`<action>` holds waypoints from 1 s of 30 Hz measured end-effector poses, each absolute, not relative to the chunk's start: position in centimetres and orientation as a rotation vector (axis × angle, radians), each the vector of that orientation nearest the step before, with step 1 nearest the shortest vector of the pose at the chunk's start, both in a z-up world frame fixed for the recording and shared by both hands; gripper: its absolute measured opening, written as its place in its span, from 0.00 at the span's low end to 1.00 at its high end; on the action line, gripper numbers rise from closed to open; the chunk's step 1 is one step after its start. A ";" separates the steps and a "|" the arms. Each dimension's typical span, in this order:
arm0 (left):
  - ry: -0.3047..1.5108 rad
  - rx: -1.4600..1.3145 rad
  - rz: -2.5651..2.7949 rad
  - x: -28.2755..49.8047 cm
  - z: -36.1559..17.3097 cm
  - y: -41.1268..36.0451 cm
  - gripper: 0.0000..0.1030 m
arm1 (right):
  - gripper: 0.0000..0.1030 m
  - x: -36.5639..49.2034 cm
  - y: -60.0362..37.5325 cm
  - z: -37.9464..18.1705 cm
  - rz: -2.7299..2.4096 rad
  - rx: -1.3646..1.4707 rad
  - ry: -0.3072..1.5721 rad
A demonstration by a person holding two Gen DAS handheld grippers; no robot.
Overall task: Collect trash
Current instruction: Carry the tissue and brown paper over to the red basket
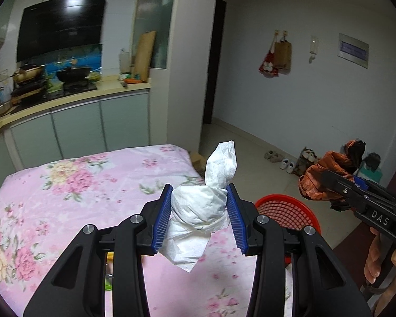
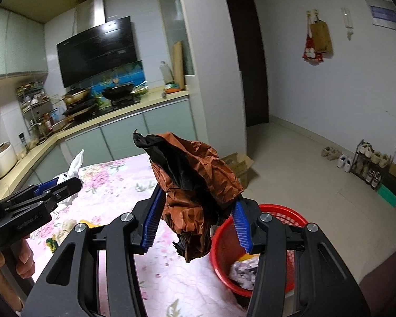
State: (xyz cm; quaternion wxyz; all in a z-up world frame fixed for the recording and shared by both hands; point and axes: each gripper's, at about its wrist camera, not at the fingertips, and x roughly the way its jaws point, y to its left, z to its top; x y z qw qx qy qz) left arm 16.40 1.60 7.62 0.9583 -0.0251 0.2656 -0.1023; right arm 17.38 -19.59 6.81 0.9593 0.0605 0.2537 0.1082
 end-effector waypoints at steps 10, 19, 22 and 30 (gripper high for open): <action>0.580 -0.025 -0.318 18.6 6.3 -3.9 0.38 | 0.46 17.6 -23.3 6.2 0.124 0.149 0.524; 0.628 -0.005 -0.395 20.5 4.5 -8.2 0.39 | 0.46 17.9 -26.2 4.7 0.057 0.167 0.552; 0.650 -0.003 -0.416 21.3 3.8 -9.5 0.39 | 0.46 18.2 -27.2 4.1 0.035 0.176 0.568; 0.714 -0.005 -0.467 23.4 1.6 -13.0 0.39 | 0.46 19.1 -28.7 2.1 -0.004 0.195 0.612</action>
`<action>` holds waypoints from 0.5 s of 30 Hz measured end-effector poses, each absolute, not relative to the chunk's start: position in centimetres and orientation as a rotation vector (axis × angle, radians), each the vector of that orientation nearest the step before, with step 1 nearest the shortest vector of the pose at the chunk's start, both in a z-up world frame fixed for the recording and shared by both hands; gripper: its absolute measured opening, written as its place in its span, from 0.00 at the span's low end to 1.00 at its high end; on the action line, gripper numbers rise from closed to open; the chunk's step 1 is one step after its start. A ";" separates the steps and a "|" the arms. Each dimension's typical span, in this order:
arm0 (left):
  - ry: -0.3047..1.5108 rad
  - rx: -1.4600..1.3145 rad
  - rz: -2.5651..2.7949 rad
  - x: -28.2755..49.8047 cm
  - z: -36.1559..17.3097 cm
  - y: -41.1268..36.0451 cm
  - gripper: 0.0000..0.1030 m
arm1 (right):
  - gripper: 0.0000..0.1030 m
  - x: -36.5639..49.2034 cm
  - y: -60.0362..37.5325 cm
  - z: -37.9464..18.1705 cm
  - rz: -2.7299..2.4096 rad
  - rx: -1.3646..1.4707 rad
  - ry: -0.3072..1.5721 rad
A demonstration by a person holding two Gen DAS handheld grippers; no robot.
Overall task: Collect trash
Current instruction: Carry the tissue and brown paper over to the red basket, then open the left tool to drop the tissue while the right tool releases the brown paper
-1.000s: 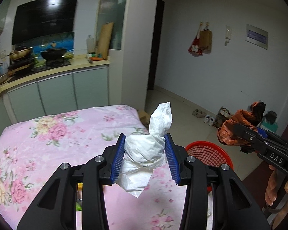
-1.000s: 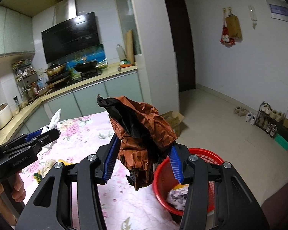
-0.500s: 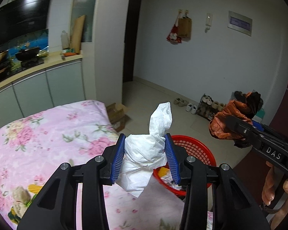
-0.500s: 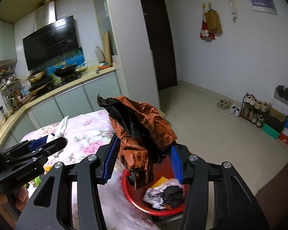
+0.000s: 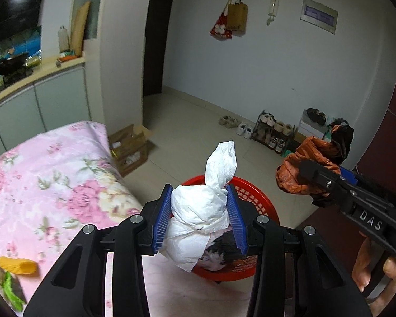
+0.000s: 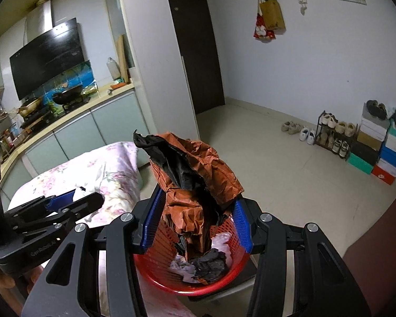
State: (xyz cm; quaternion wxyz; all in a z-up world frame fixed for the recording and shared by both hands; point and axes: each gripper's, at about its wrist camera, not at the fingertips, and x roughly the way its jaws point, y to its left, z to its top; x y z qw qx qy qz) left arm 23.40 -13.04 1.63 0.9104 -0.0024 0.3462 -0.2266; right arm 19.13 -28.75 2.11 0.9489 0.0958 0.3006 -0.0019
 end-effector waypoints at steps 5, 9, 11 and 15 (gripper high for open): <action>0.753 -0.006 -0.490 24.3 0.4 -14.8 0.39 | 0.46 19.8 -29.5 1.0 -0.024 0.206 0.643; 0.789 -0.009 -0.500 25.1 -0.8 -16.0 0.39 | 0.46 20.3 -30.3 0.1 -0.041 0.223 0.670; 0.805 -0.002 -0.505 25.4 -1.3 -16.6 0.39 | 0.46 20.6 -30.6 -0.4 -0.053 0.227 0.681; 0.828 0.001 -0.502 26.2 -2.2 -17.5 0.39 | 0.46 21.0 -31.0 -1.1 -0.070 0.232 0.700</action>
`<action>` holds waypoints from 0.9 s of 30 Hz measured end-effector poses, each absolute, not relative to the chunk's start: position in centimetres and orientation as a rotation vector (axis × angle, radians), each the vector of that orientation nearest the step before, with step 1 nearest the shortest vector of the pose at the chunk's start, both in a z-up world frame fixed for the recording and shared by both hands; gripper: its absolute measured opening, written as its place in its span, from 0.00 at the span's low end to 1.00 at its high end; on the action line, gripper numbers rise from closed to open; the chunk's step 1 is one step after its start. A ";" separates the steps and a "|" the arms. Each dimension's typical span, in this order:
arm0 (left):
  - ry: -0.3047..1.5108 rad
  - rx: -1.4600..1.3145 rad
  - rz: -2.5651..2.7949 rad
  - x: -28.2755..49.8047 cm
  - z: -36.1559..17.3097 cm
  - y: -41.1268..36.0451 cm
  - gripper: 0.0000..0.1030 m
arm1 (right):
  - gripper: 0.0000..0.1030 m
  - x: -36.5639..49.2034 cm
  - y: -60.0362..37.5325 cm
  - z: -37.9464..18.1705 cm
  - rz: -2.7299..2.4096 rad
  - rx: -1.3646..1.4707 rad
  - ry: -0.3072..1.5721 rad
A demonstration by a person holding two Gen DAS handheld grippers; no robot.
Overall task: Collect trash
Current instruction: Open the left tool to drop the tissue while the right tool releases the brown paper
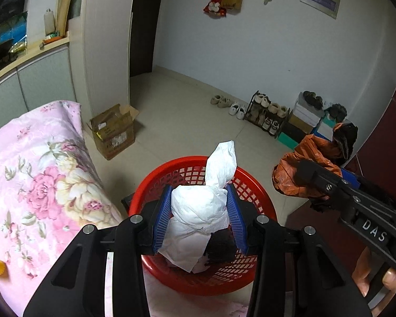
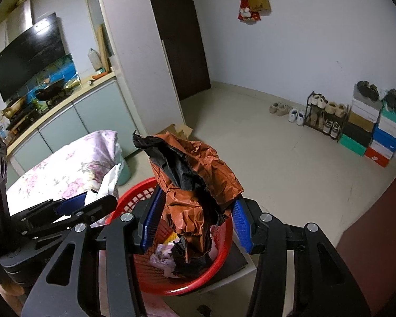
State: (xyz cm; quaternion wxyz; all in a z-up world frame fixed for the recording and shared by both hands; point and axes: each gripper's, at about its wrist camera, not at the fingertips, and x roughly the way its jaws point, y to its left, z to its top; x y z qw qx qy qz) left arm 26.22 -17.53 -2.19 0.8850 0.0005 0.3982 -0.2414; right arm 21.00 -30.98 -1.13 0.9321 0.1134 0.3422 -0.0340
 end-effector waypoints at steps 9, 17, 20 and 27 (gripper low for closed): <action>0.879 -0.001 -0.497 27.2 -4.1 -18.6 0.41 | 0.46 21.6 -31.3 -2.1 -0.090 0.241 0.728; 0.858 -0.029 -0.496 27.3 -4.0 -18.2 0.68 | 0.46 21.7 -31.0 -2.5 -0.097 0.245 0.743; 0.849 -0.033 -0.476 27.2 -3.5 -17.5 0.71 | 0.46 21.8 -30.7 -2.9 -0.089 0.238 0.751; 0.808 -0.049 -0.412 27.0 -1.8 -14.5 0.71 | 0.48 23.5 -29.6 -4.1 -0.073 0.213 0.786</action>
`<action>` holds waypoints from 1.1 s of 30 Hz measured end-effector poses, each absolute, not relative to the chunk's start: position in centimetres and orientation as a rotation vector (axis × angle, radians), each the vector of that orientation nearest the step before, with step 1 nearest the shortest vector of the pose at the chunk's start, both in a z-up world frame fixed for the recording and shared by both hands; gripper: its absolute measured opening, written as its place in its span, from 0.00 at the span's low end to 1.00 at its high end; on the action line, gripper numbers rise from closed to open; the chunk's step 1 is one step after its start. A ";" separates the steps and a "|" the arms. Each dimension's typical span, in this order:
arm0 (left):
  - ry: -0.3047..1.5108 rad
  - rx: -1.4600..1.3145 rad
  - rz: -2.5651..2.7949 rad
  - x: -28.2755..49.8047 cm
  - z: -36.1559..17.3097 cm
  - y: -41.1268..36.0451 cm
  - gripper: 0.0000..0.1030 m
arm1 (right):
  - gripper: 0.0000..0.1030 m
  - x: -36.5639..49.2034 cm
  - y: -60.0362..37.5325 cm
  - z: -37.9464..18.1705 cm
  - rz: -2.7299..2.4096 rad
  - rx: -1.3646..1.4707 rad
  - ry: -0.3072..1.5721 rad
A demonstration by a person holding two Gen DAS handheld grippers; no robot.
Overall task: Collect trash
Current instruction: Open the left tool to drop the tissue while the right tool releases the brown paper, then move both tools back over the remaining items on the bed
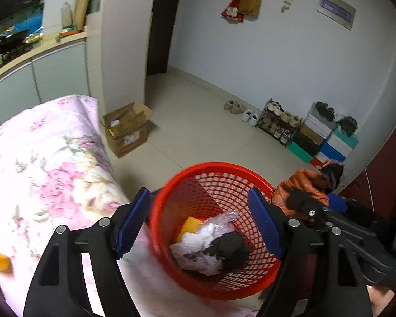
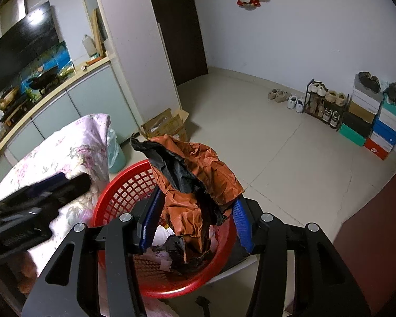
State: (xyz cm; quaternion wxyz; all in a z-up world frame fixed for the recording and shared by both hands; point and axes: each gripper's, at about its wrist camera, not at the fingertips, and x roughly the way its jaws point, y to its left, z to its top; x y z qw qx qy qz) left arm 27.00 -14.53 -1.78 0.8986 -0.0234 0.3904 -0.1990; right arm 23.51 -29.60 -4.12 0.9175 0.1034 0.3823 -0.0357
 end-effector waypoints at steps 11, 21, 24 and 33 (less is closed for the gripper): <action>0.773 -0.085 -0.342 26.3 -0.2 -10.0 0.72 | 0.69 23.6 -29.7 -4.7 -0.102 0.224 0.794; 0.725 -0.086 -0.314 24.4 1.1 -7.8 0.72 | 0.69 21.6 -29.3 -3.4 -0.090 0.223 0.765; 0.712 -0.076 -0.307 23.6 1.5 -7.8 0.72 | 0.69 21.0 -28.8 -3.0 -0.081 0.219 0.753; 0.678 -0.054 -0.289 21.7 1.9 -7.3 0.74 | 0.69 19.3 -27.1 -1.2 -0.034 0.206 0.708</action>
